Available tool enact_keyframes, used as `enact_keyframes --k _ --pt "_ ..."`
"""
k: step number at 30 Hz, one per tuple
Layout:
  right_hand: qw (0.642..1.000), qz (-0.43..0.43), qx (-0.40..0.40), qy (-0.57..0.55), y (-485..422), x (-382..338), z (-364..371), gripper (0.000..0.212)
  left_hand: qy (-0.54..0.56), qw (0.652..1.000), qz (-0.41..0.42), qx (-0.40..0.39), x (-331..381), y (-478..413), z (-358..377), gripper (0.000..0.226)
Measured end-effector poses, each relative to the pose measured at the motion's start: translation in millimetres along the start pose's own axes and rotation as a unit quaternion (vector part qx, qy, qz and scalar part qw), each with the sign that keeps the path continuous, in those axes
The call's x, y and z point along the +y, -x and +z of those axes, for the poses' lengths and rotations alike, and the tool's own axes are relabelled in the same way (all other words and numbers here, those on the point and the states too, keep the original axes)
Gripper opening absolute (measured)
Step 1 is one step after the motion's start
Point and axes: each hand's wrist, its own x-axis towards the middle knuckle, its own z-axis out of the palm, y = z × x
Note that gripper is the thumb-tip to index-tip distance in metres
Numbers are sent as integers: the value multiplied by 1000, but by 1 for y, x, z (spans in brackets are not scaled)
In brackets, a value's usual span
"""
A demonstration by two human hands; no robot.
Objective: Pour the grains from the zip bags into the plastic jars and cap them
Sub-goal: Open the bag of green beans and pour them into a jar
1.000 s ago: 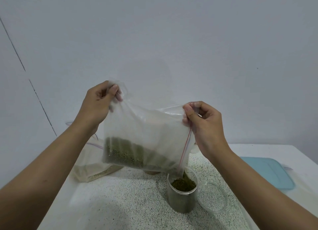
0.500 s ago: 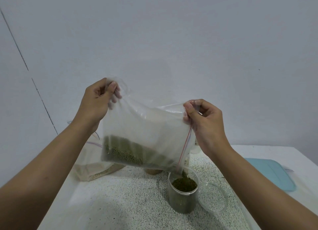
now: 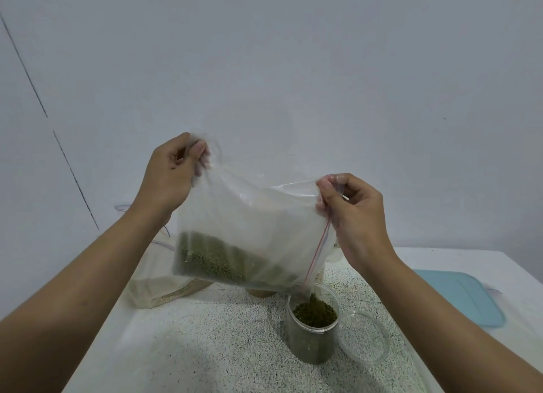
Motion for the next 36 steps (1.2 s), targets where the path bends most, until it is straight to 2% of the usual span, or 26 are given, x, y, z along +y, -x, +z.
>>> enact_keyframes --k 5,8,15,26,36 --pt "1000 -6 -5 13 5 2 1 7 -131 988 77 -37 -1 3 5 33" --pt "1000 -12 -5 25 5 0 2 9 -163 979 106 -60 2 4 7 33" --pt "1000 -6 8 12 8 0 0 4 -170 975 125 -74 5 7 11 40" --pt "999 -14 25 14 6 -6 2 9 -156 978 123 -64 12 -1 15 34" --pt "1000 -9 23 2 6 -6 3 5 -143 982 106 -60 10 1 12 37"
